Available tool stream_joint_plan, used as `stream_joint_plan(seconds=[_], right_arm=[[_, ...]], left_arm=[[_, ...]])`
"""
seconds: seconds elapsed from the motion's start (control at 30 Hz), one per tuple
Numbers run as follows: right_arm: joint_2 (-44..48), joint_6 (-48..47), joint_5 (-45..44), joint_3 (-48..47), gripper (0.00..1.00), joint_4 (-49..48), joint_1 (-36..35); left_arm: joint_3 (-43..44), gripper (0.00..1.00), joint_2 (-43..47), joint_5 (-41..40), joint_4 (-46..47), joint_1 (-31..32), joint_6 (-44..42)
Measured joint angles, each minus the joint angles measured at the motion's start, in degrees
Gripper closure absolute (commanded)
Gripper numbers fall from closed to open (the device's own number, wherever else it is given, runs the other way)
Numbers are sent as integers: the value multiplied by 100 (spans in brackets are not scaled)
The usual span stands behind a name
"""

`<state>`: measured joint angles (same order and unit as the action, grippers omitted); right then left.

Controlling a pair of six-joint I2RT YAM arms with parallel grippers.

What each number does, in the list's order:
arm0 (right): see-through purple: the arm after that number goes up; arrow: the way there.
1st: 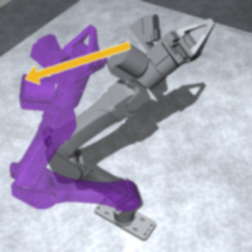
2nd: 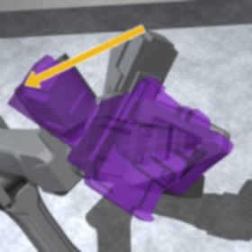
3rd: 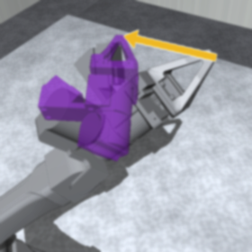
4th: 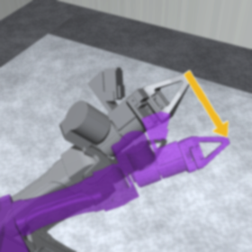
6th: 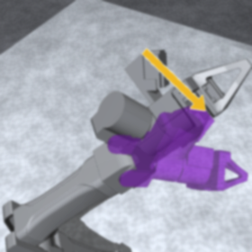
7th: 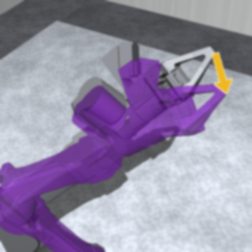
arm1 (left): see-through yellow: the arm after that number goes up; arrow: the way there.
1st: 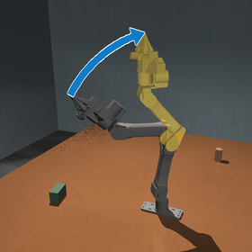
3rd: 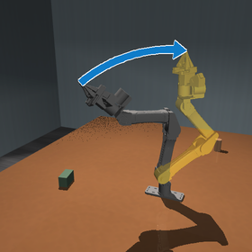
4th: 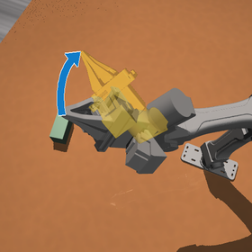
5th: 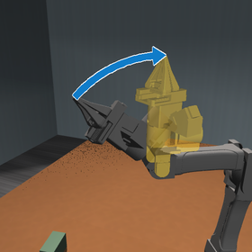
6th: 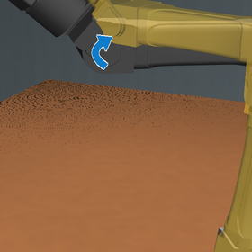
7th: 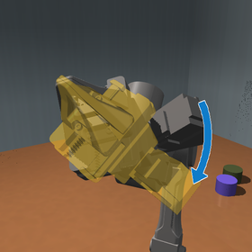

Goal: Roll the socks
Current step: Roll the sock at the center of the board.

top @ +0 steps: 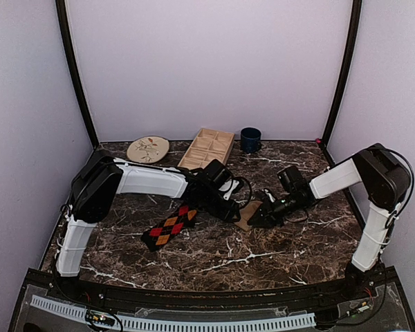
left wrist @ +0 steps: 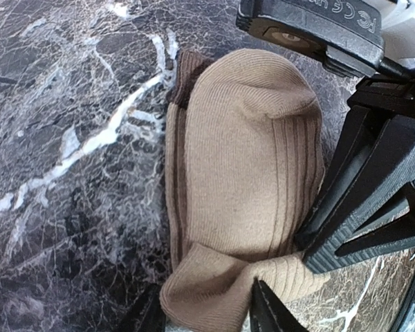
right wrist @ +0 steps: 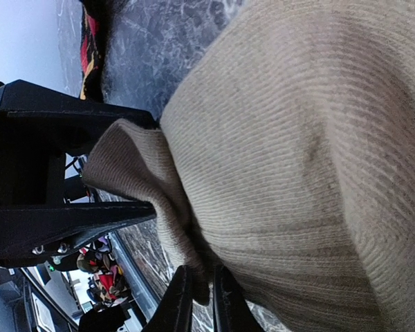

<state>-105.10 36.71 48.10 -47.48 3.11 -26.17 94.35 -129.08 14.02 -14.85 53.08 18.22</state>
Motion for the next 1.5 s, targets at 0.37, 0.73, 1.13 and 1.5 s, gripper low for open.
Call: stream_joint_plan(seconds=[0.37, 0.73, 1.13, 1.5], right_arm=[[520, -1108, -1458, -494, 79, 1370, -90], [1510, -1744, -3032, -310, 71, 1602, -621], [2632, -2691, -5189, 199, 57, 1545, -2015], [2129, -3515, -6343, 212, 56, 1248, -2800]], left_arm=[[507, 58, -267, 33, -356, 0, -9], [835, 58, -428, 177, -645, -26, -28], [1456, 58, -730, 391, -1189, -52, -205], [1784, 58, -914, 938, -1502, -162, -219]])
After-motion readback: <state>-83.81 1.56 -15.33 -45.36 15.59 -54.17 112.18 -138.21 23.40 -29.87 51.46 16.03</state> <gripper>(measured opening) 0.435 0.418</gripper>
